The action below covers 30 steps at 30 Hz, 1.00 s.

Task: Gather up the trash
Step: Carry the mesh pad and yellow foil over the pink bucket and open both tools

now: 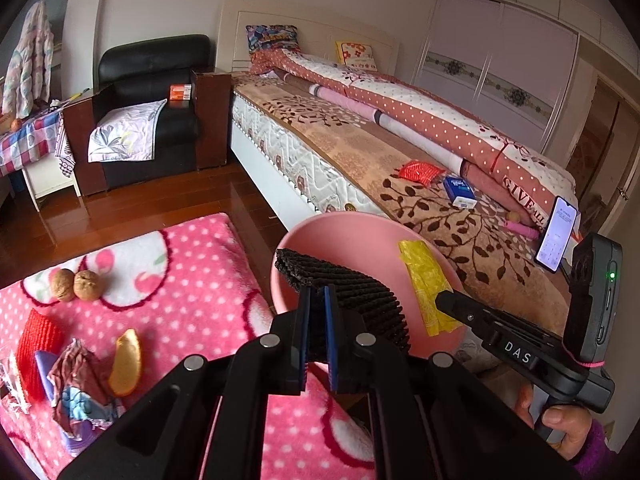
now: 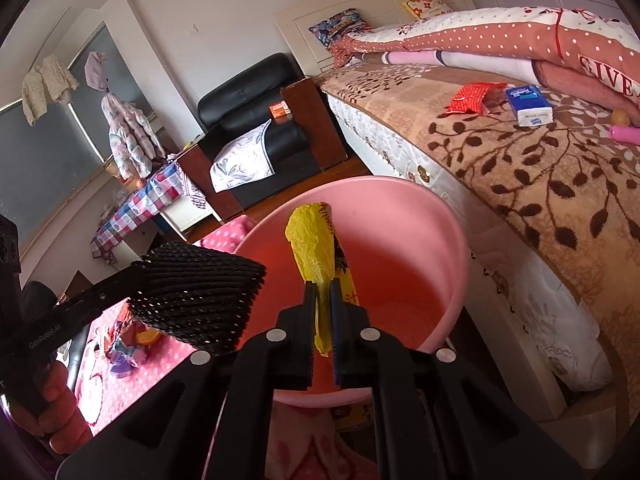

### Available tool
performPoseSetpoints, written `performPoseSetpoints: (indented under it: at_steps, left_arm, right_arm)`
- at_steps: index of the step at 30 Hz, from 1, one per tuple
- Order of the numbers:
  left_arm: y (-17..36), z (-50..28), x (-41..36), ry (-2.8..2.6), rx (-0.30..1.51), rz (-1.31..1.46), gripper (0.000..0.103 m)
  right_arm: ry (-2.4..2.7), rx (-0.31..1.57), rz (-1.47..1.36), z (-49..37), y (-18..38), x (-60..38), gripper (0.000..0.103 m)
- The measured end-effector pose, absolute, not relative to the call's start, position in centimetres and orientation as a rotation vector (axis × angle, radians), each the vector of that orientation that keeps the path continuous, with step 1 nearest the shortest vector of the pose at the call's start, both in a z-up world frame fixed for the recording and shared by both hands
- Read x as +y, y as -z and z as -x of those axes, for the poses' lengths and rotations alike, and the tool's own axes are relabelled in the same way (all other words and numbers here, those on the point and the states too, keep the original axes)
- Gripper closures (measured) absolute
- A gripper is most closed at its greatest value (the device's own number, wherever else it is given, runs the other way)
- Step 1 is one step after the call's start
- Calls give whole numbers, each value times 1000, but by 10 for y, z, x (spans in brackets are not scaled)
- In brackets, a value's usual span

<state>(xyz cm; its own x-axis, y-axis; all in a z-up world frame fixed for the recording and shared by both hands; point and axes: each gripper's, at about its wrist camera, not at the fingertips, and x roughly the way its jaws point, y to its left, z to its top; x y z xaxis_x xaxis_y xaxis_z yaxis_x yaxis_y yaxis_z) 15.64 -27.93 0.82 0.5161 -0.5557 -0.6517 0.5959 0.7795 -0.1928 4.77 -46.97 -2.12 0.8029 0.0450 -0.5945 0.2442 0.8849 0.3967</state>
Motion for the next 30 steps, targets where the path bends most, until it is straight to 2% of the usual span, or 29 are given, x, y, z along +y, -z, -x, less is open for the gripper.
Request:
performPoseSetpoints:
  at_steps: [10,15,21,24,25,28,30]
  left_arm:
    - [3,-157,-299,716,799,-88,96]
    - [3,-159,-296,711,805,-63,77]
    - [-2,-156,-287,703,794,-48,64]
    - [-6,-154,-282,698,787,-35,62]
    - [-7,-153,-280,697,785,-30,61]
    - [-10,-150,-272,694,780,-18,61]
    - [-13,-147,-266,689,772,-12,60]
  right_arm:
    - [124,645,-491,-47,29,-478,96]
    - [123,647,-487,-46,30,-476,96]
    - [128,656,-490,-46,30,-474,96]
    - [133,660,-498,-45,30,-473,95]
    - [130,661,-505,-44,30,-472,92]
    - [132,650,-510,-42,28,-471,73]
    - [135,644,-506,-40,26,-469,69]
